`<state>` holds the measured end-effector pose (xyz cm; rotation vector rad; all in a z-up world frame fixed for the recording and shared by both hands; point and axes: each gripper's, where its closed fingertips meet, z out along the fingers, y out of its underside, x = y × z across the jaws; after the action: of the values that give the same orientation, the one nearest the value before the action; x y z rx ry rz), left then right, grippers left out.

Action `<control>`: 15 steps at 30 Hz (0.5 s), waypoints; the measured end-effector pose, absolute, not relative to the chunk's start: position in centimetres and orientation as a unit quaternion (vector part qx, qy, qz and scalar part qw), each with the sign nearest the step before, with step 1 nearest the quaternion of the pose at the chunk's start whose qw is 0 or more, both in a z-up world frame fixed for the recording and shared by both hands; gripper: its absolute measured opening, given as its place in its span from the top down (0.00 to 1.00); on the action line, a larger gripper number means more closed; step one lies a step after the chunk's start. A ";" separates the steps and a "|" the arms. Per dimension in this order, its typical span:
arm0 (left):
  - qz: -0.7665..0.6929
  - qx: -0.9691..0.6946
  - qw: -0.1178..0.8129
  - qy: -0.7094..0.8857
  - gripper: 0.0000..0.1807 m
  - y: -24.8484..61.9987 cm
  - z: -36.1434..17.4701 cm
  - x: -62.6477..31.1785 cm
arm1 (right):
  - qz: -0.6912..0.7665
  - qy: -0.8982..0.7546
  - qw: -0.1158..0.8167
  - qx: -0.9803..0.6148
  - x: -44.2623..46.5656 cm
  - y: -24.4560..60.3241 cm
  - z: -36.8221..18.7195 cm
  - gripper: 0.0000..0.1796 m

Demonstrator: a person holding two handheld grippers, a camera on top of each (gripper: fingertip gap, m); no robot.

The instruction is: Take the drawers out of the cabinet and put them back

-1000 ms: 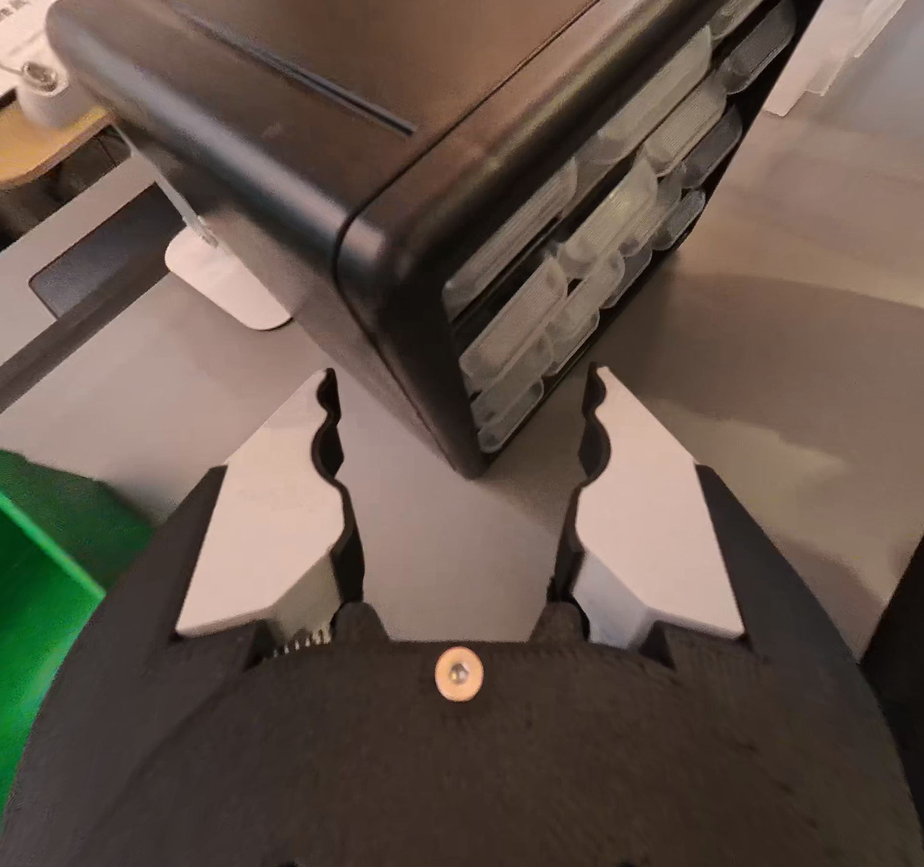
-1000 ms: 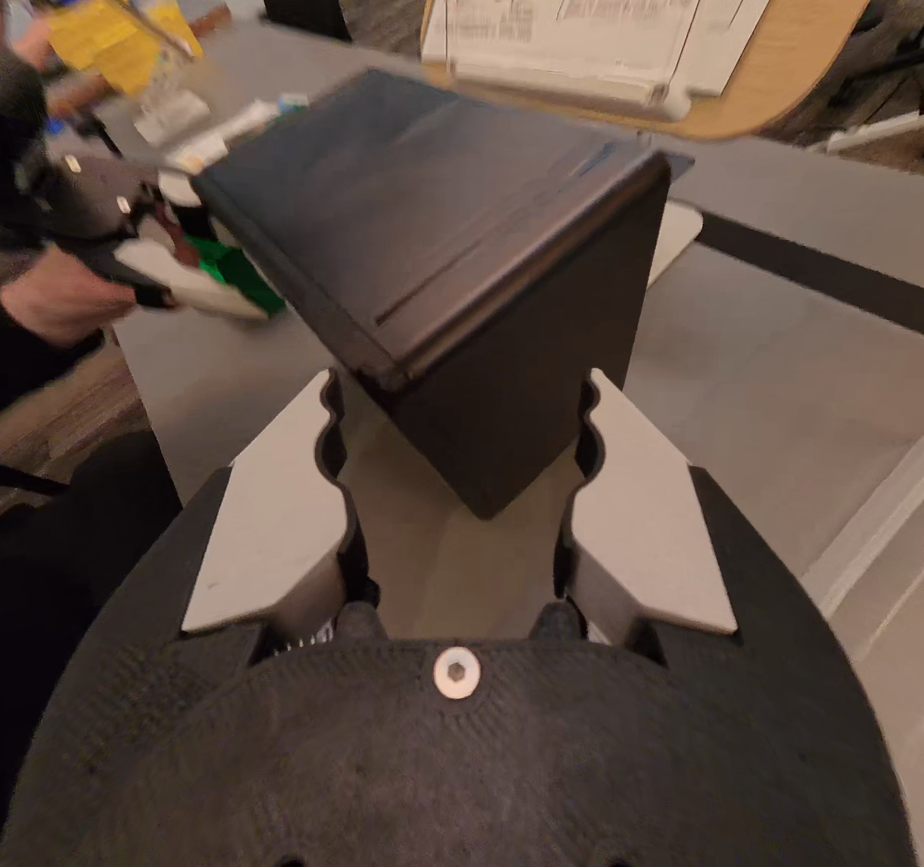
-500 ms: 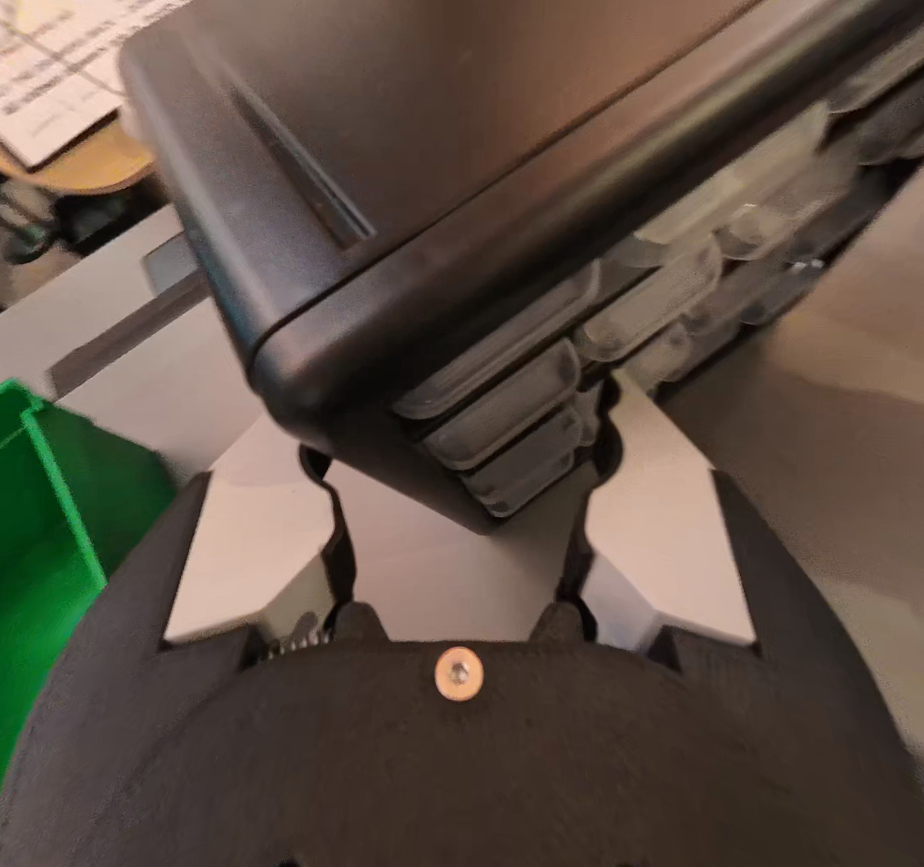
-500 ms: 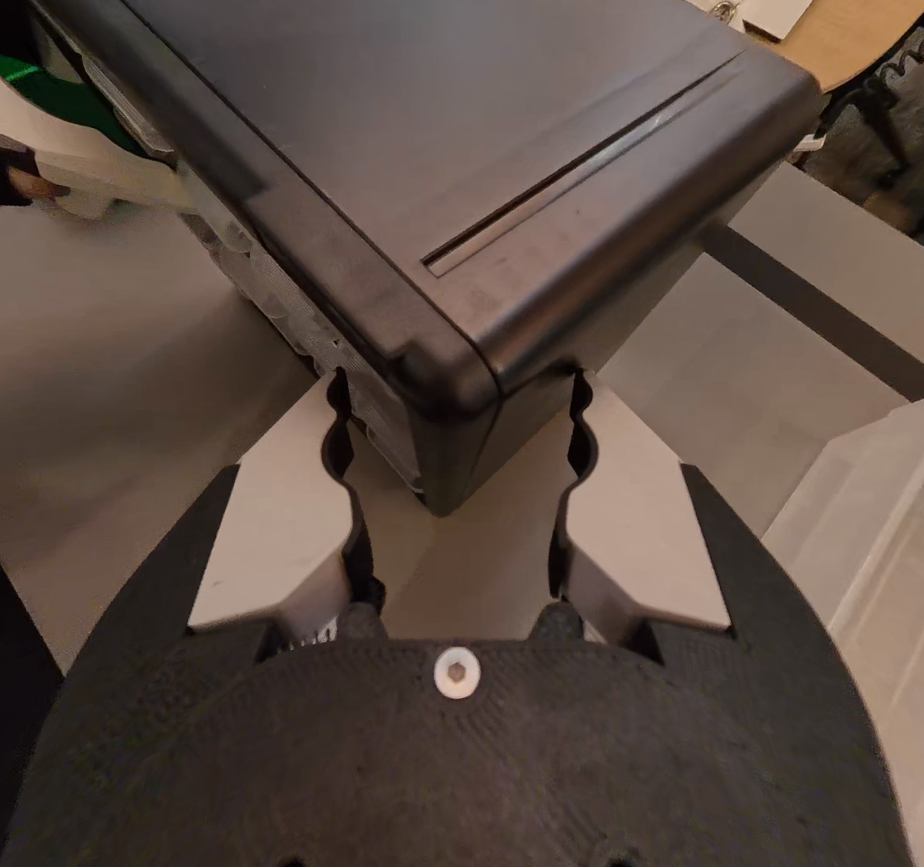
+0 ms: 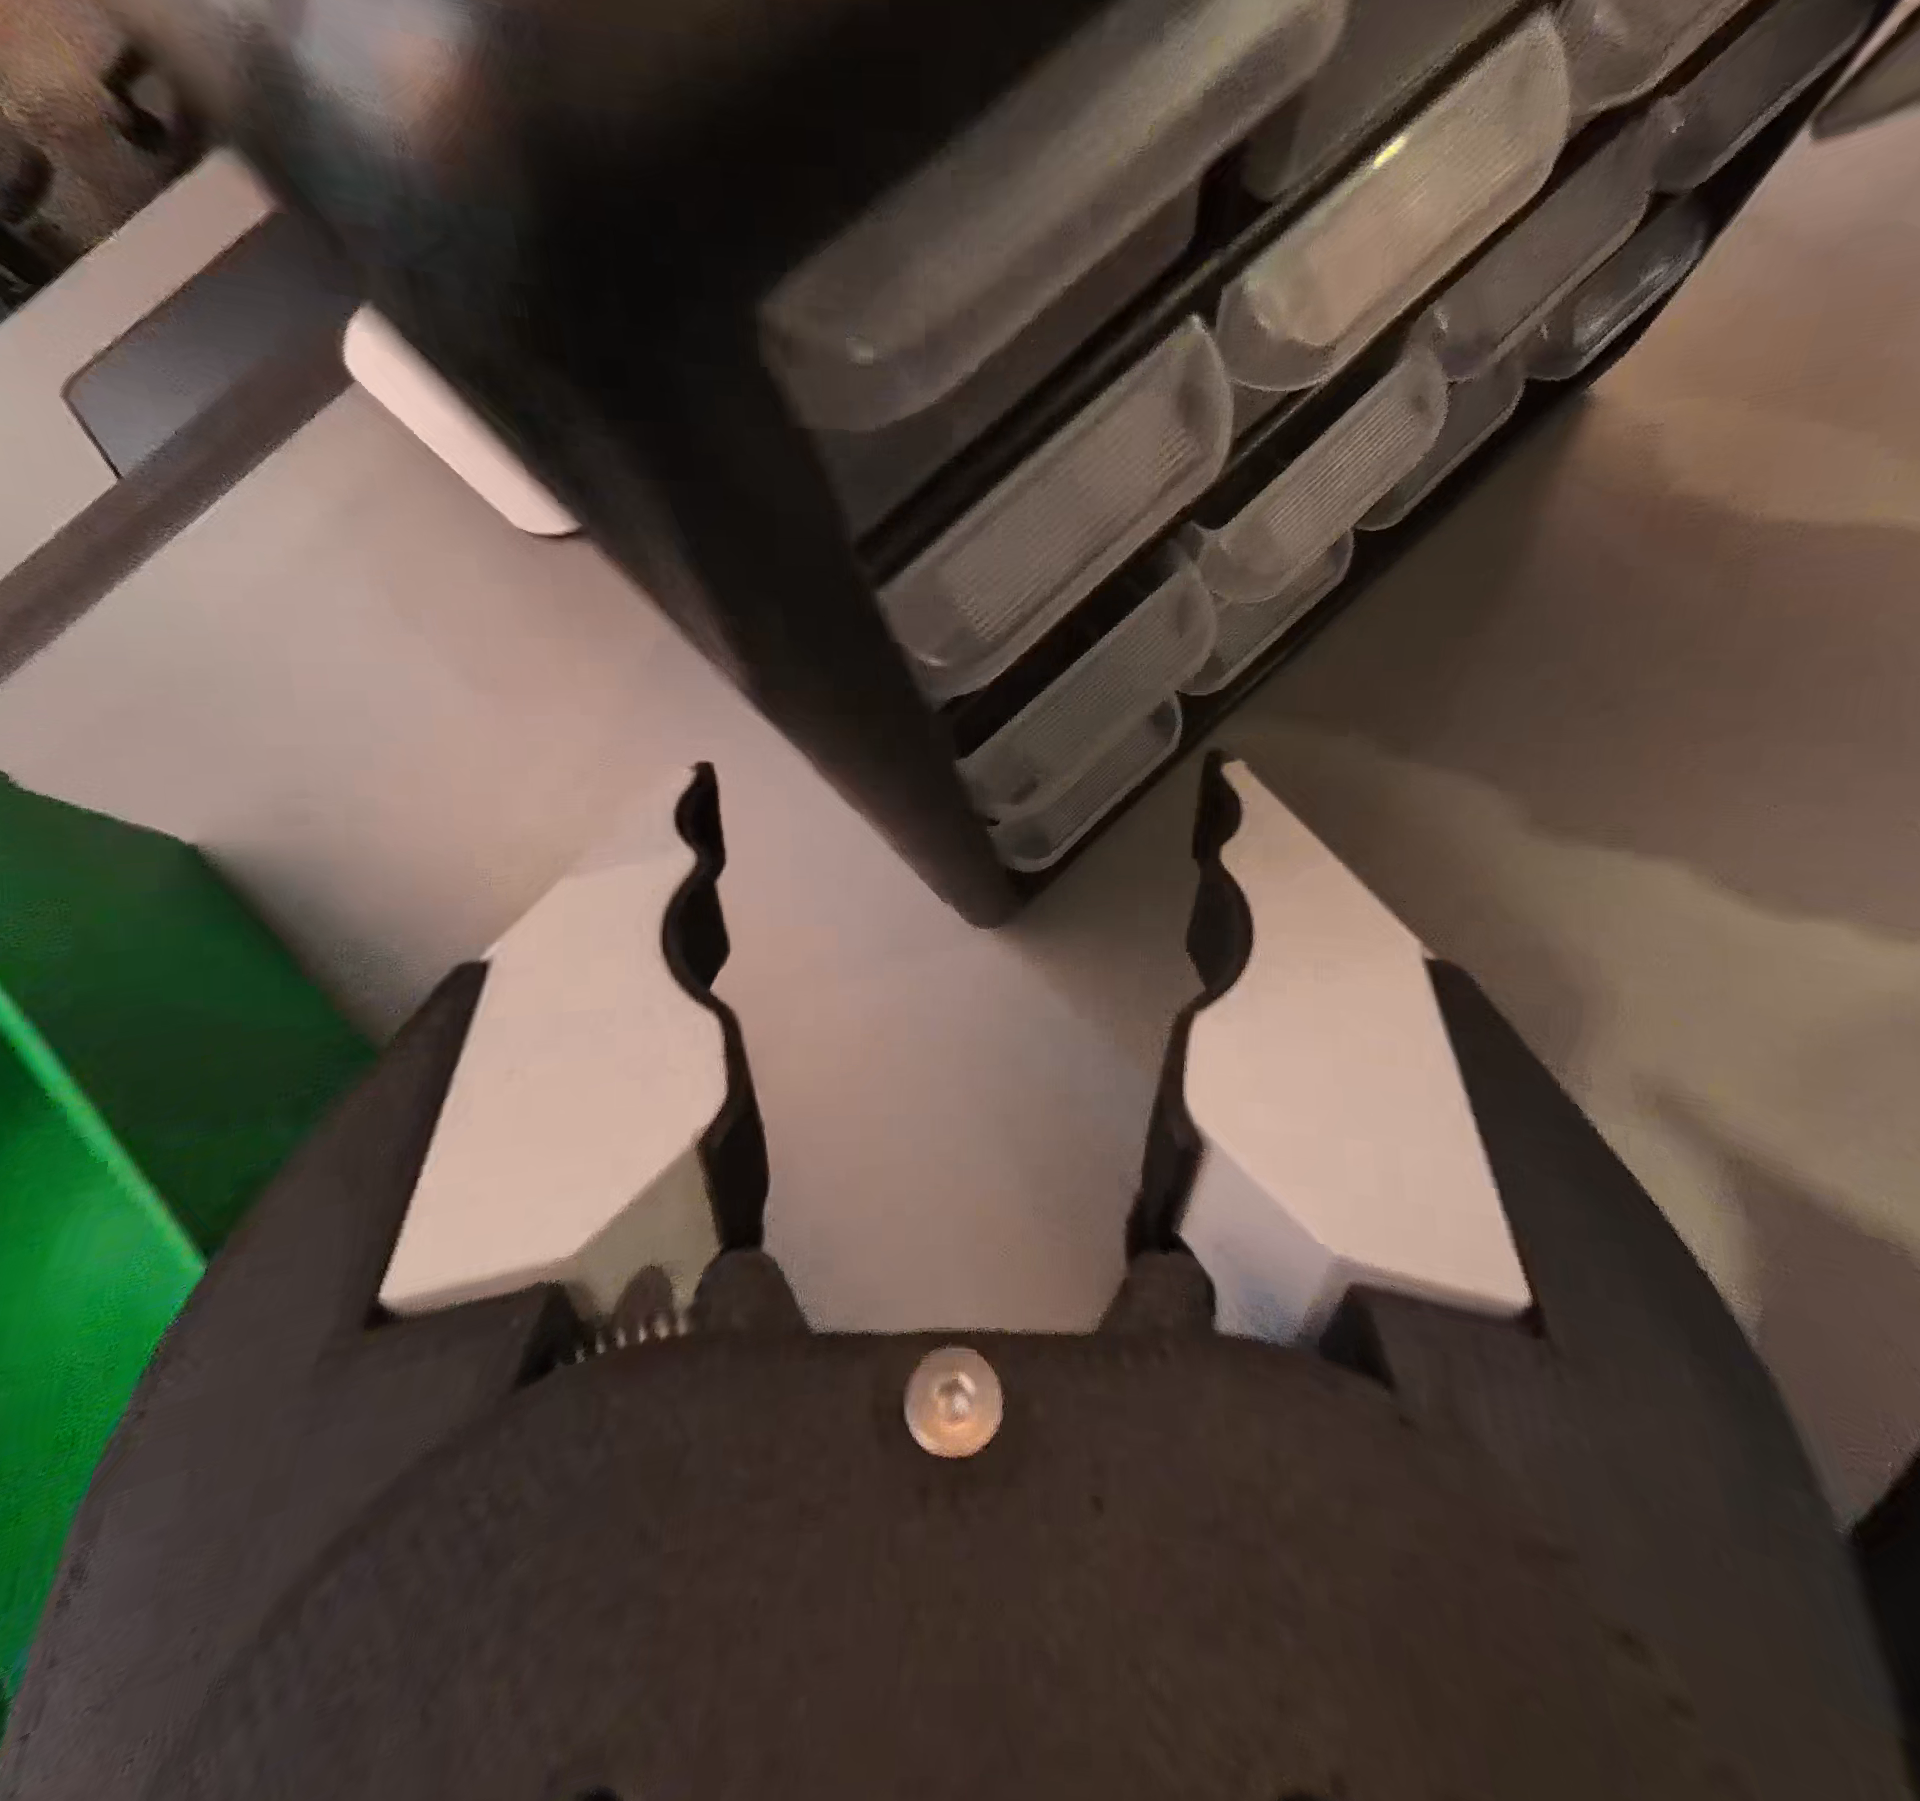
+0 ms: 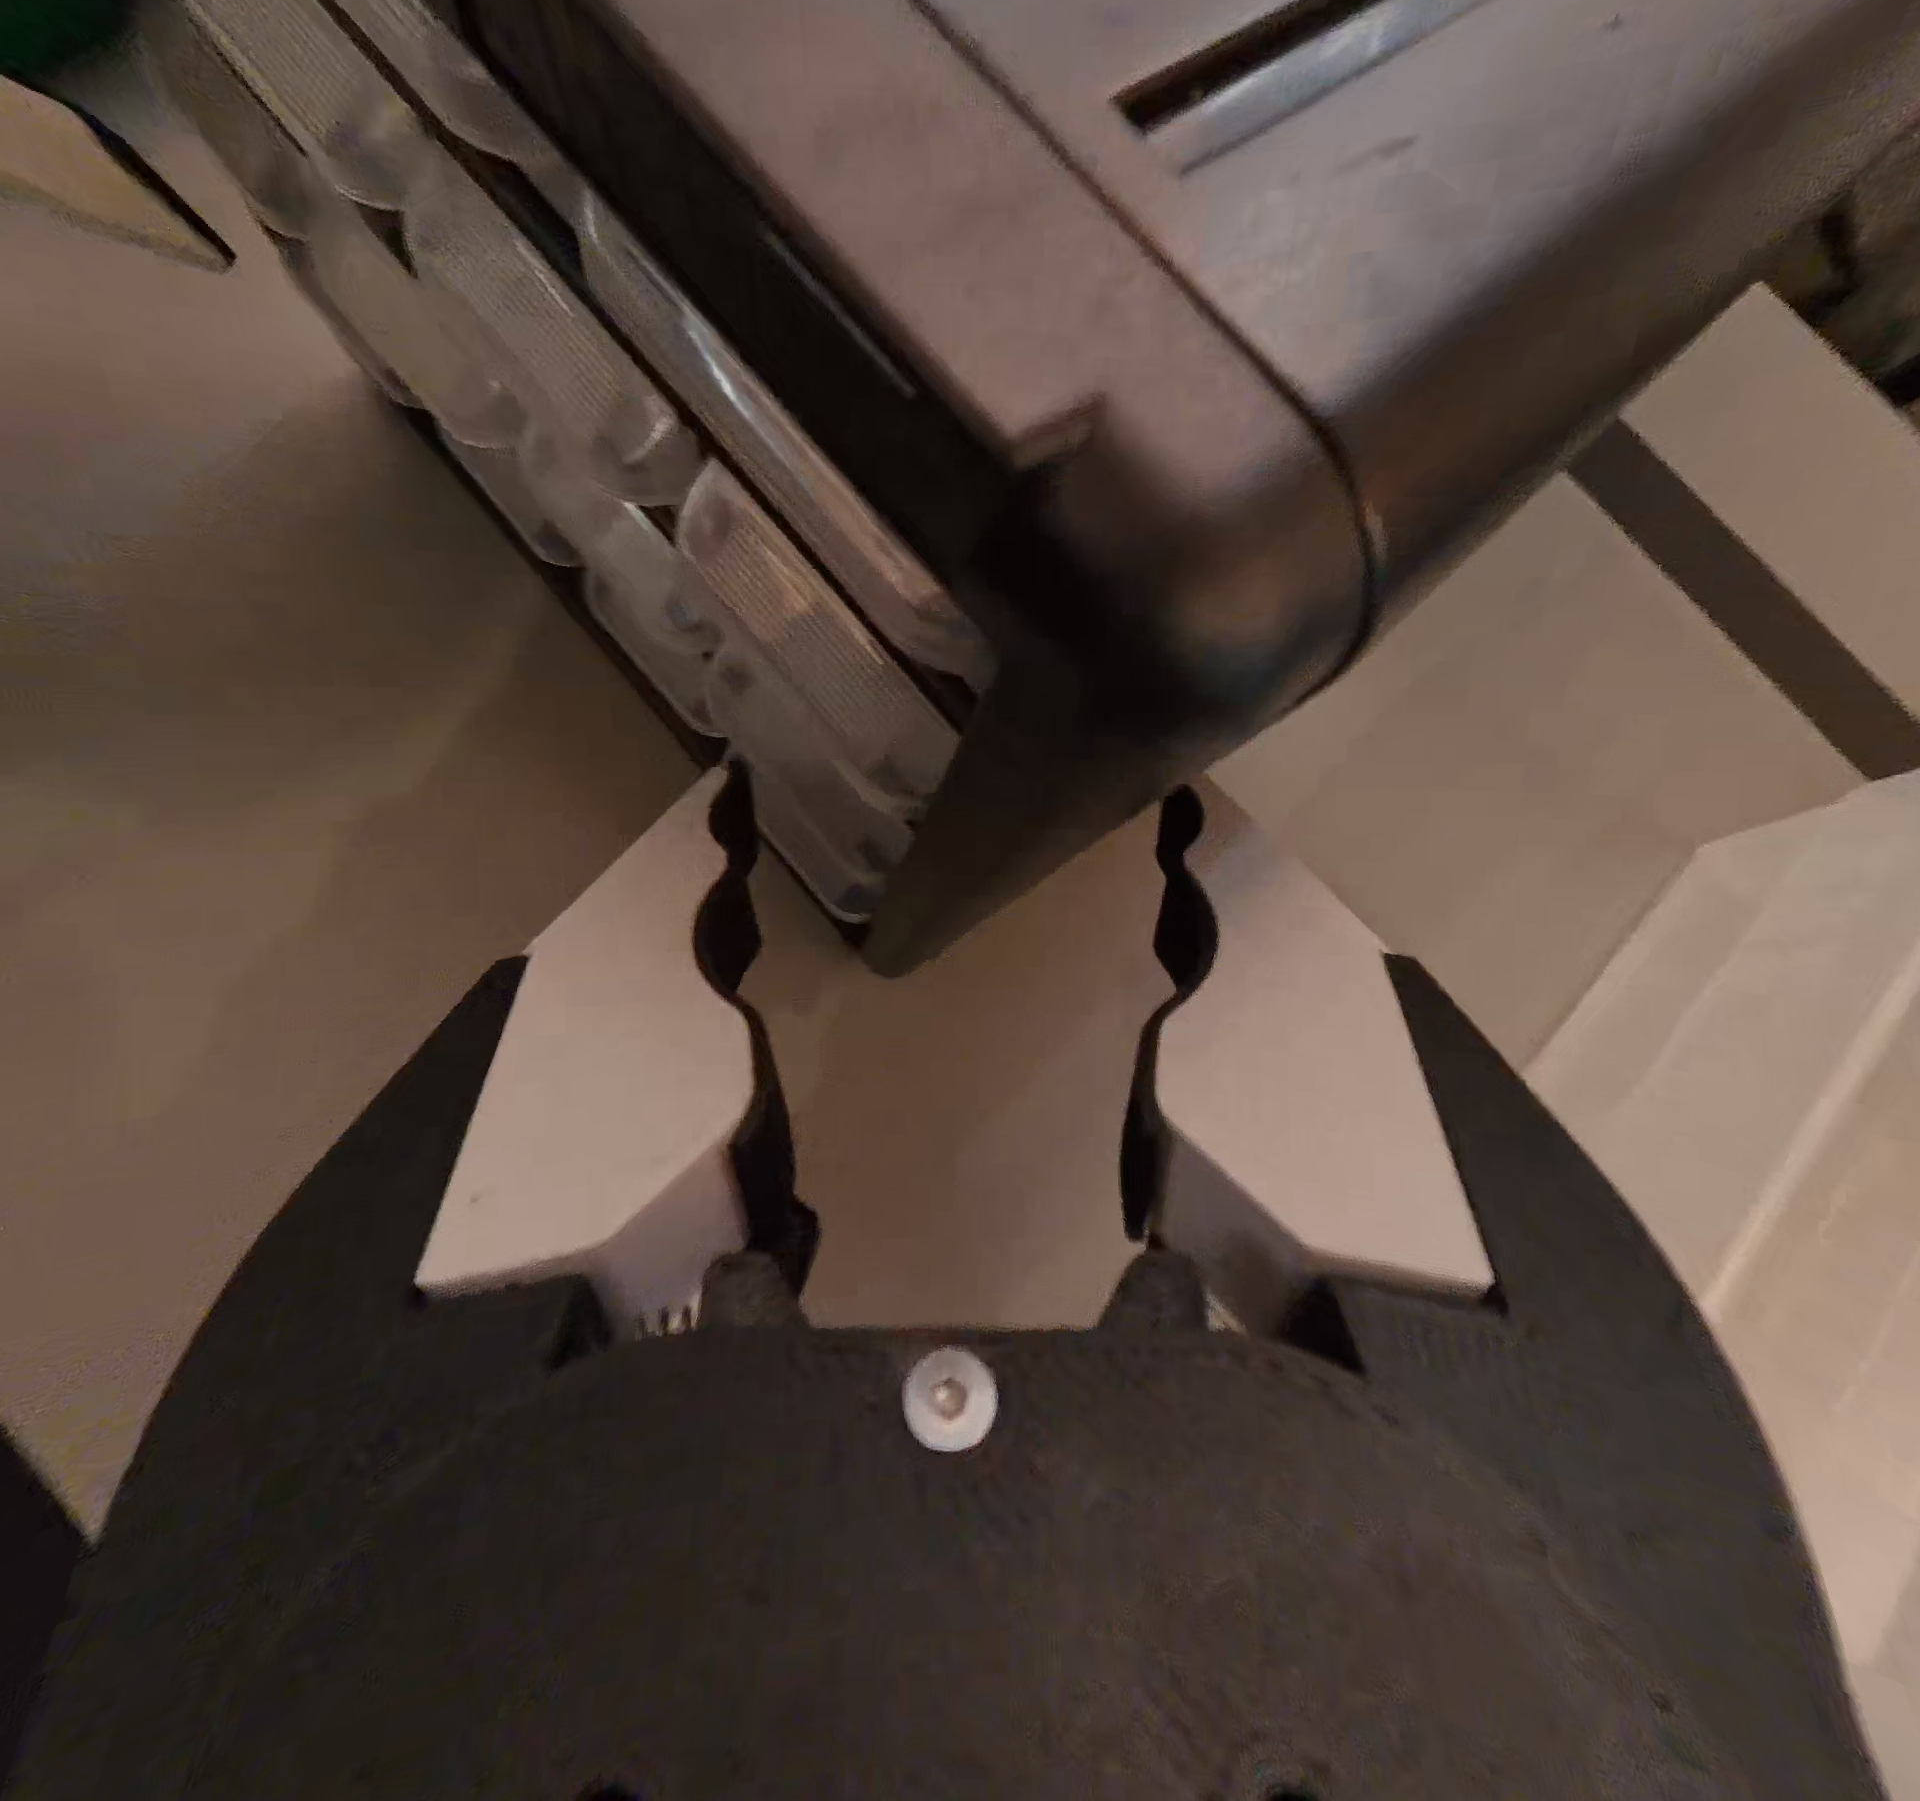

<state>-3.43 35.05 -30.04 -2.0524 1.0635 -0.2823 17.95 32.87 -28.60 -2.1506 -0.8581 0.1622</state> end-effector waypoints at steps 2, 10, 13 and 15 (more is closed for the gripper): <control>-0.107 -0.806 0.413 0.411 0.59 35.7 -30.5 -2.8 | 0.046 -0.338 0.404 -0.849 18.3 33.2 -28.7 0.59; -0.129 -0.809 0.422 0.388 0.38 35.6 -30.8 -2.4 | 0.065 -0.334 0.397 -0.852 17.9 32.4 -30.1 0.50; -0.127 -0.814 0.432 0.368 0.34 36.0 -30.8 -1.2 | 0.054 -0.322 0.409 -0.852 17.8 33.1 -30.9 0.55; -0.122 -0.823 0.437 0.342 0.41 36.6 -30.9 -0.8 | 0.051 -0.311 0.421 -0.850 18.1 33.5 -30.8 0.61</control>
<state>-0.81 36.65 -30.88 -2.0466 0.8513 -0.3043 18.13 33.51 -30.76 -2.1307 -0.7796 0.1275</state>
